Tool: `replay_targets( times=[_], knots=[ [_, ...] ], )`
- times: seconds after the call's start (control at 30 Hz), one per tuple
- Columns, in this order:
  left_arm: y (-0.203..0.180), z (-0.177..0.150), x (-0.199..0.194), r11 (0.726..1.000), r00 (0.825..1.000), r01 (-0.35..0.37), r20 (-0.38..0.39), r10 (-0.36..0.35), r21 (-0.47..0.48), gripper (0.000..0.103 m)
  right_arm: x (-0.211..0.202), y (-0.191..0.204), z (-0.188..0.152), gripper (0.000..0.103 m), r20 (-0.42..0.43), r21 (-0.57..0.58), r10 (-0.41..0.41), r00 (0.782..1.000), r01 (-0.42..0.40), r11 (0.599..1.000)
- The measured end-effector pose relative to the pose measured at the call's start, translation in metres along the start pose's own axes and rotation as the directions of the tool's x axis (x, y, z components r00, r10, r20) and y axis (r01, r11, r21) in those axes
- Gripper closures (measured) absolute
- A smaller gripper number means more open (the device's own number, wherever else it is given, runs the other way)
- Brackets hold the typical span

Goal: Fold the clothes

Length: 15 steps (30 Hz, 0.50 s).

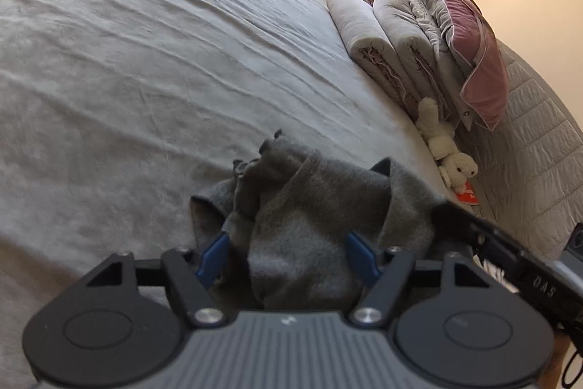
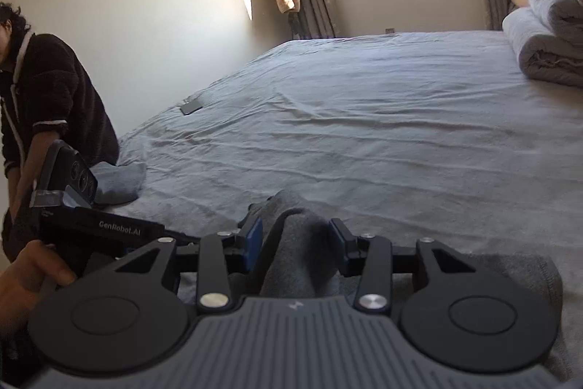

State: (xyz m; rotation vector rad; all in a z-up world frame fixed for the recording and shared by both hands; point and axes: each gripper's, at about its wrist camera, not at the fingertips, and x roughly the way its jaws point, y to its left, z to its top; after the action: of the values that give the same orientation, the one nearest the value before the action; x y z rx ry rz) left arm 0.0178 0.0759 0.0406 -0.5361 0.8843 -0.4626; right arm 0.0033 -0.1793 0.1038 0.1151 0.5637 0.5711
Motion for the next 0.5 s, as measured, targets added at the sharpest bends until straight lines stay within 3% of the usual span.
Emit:
replay_targets(
  times=[0.03,0.07,0.1,0.23,0.33,0.37,0.5],
  knots=[
    [-0.002,-0.002,0.003,1.000,1.000,0.000,-0.002,0.000,0.005,0.072,0.001,-0.001,0.001,0.090,0.002,-0.004,-0.007,1.000,0.007,1.000],
    [-0.004,-0.002,0.002,1.000,1.000,0.001,0.000,-0.001,0.011,0.091,0.001,-0.002,0.000,0.091,-0.005,0.004,-0.005,1.000,0.005,1.000],
    [-0.006,-0.002,0.002,1.000,1.000,0.003,0.002,-0.003,0.016,0.094,0.002,-0.003,0.000,0.091,-0.014,0.005,-0.009,1.000,0.009,1.000],
    [-0.013,0.004,-0.030,0.998,0.993,0.060,0.098,-0.062,0.026,0.095,-0.006,-0.003,-0.002,0.091,0.010,-0.003,-0.027,1.000,0.027,1.000],
    [-0.013,0.010,-0.056,0.995,0.982,0.097,0.160,-0.102,0.039,0.096,-0.026,-0.007,0.007,0.096,0.110,0.034,-0.031,0.993,0.027,0.999],
    [-0.010,0.012,-0.063,0.995,0.979,0.097,0.175,-0.102,0.039,0.096,-0.036,-0.008,0.010,0.101,0.158,0.046,-0.028,0.987,0.021,0.999],
    [-0.002,0.020,-0.083,0.994,0.970,0.102,0.217,-0.111,0.049,0.096,-0.075,-0.013,0.026,0.102,0.301,0.095,-0.034,0.953,0.005,0.995]
  ],
)
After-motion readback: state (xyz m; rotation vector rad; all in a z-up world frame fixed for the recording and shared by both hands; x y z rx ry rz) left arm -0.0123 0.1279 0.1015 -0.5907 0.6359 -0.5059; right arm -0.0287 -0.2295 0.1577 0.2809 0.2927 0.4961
